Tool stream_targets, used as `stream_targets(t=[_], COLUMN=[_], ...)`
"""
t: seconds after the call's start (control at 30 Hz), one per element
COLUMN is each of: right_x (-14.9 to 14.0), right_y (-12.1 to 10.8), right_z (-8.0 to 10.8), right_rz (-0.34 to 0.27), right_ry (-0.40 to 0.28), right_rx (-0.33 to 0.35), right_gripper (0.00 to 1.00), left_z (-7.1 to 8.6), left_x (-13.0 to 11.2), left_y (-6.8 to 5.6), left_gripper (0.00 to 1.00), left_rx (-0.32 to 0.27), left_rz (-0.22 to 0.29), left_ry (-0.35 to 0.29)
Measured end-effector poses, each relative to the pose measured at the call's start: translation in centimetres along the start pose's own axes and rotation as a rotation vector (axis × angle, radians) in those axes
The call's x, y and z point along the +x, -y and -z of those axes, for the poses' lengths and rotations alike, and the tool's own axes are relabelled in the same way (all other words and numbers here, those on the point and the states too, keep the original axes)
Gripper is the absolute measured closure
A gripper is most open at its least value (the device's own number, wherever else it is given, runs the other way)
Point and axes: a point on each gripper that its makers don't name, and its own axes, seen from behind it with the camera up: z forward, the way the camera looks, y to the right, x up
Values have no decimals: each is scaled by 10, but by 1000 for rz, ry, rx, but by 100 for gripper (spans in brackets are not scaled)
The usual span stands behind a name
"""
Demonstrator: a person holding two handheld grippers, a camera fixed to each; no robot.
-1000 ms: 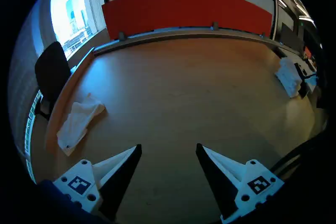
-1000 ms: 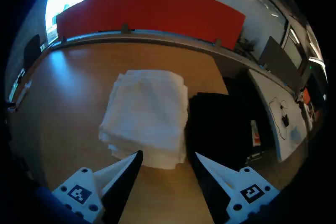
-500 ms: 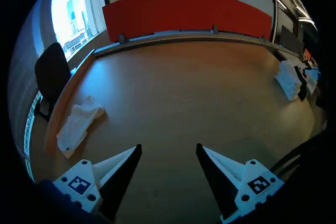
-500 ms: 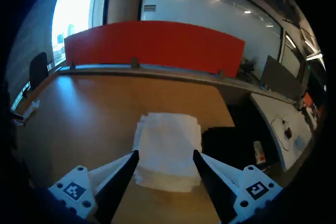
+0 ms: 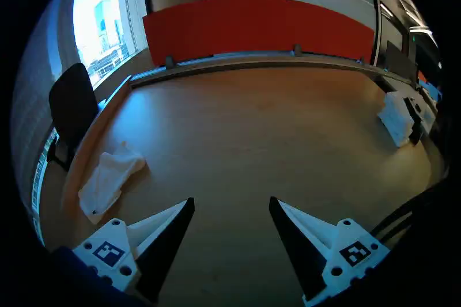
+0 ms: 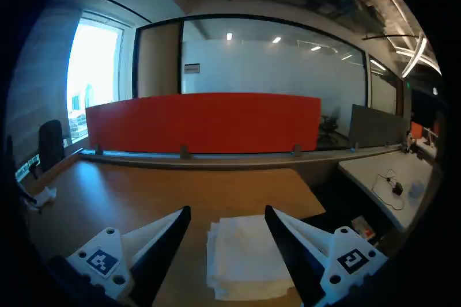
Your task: Fold towel
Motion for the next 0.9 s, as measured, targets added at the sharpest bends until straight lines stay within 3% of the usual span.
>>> stream_targets(t=[0.3,0.67,0.9], right_x=[22,43,57], right_y=[14,34,58], right_z=[2,4,4], right_rz=[13,30,35], right_ry=[-53,-107,-144], right_rx=[-4,-20,-14], right_gripper=[1,1,1], left_z=[3,33,44], left_x=[42,154,185], left_y=[12,45,53], left_gripper=[4,4,4], left_rx=[29,91,100], left_rz=[17,79,96], left_ry=[-123,-445,-540])
